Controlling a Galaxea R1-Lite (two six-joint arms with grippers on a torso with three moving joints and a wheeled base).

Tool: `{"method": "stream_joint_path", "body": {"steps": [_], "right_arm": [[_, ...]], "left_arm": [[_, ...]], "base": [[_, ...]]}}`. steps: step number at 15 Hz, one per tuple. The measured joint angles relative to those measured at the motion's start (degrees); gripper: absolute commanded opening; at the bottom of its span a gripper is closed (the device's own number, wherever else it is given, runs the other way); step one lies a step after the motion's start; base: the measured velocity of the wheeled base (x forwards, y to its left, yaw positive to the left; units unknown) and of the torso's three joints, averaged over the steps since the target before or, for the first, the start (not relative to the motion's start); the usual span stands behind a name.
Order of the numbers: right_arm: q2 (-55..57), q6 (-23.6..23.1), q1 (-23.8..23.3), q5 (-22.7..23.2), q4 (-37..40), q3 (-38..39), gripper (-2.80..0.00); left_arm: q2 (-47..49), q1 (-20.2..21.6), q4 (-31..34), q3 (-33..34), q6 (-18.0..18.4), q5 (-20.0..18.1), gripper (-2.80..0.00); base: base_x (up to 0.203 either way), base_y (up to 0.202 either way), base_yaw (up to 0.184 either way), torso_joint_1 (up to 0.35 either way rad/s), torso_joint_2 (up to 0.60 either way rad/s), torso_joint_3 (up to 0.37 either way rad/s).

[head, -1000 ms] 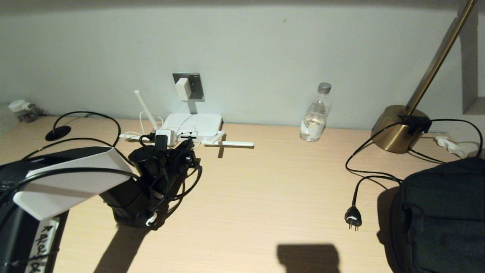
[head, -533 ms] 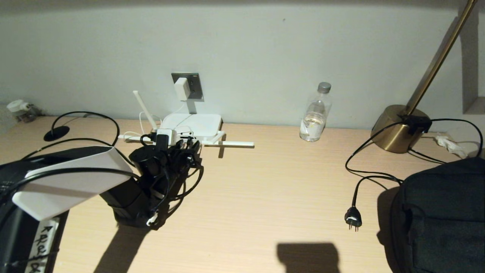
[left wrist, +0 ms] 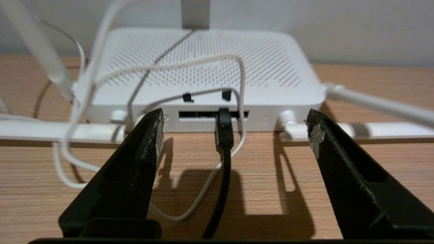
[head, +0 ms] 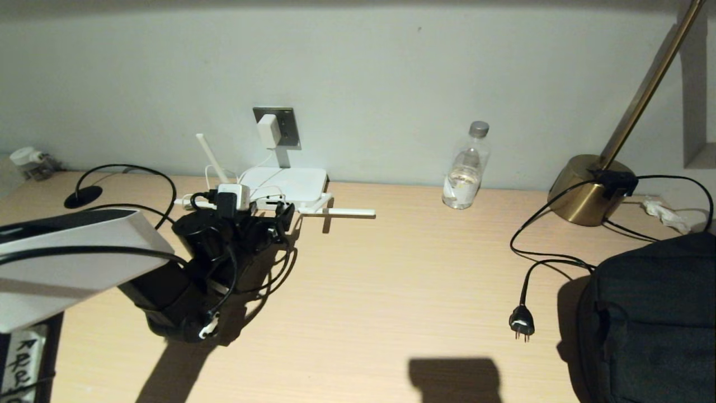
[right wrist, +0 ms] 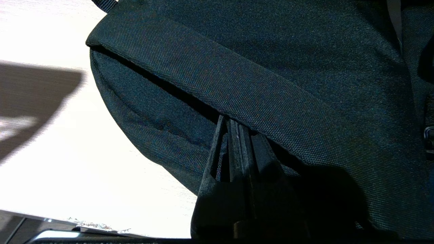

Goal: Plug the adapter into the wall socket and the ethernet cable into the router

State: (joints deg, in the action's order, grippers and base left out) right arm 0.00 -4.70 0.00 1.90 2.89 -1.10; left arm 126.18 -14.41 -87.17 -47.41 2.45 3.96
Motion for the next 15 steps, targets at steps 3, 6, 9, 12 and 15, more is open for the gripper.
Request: {"method": "stream_joint_path", "body": {"steps": [3,6,9,12,15], "right_arm": [[0.0,0.0,0.0,0.0,0.0,0.0,-2.8],[0.0,0.0,0.0,0.0,0.0,0.0,-2.8],[0.0,0.0,0.0,0.0,0.0,0.0,-2.8],[0.0,0.0,0.0,0.0,0.0,0.0,-2.8],[0.0,0.0,0.0,0.0,0.0,0.0,-2.8]], "left_arm": [[-7.3,-0.3,0.0,5.4,0.0,-0.1,0.0],[-15.1,-0.4,0.0,11.1,0.0,0.7,0.0],[-21.7,0.1,0.0,15.7,-0.1,3.6,-2.8],[-28.3,0.7,0.0,21.2,-0.2,4.3,-2.8],[-34.2,1.9,1.4,27.9,0.3,5.4,-2.8]], "base": [[0.0,0.0,0.0,0.0,0.0,0.0],[0.0,0.0,0.0,0.0,0.0,0.0],[0.0,0.0,0.0,0.0,0.0,0.0],[0.0,0.0,0.0,0.0,0.0,0.0],[0.0,0.0,0.0,0.0,0.0,0.0]]}}
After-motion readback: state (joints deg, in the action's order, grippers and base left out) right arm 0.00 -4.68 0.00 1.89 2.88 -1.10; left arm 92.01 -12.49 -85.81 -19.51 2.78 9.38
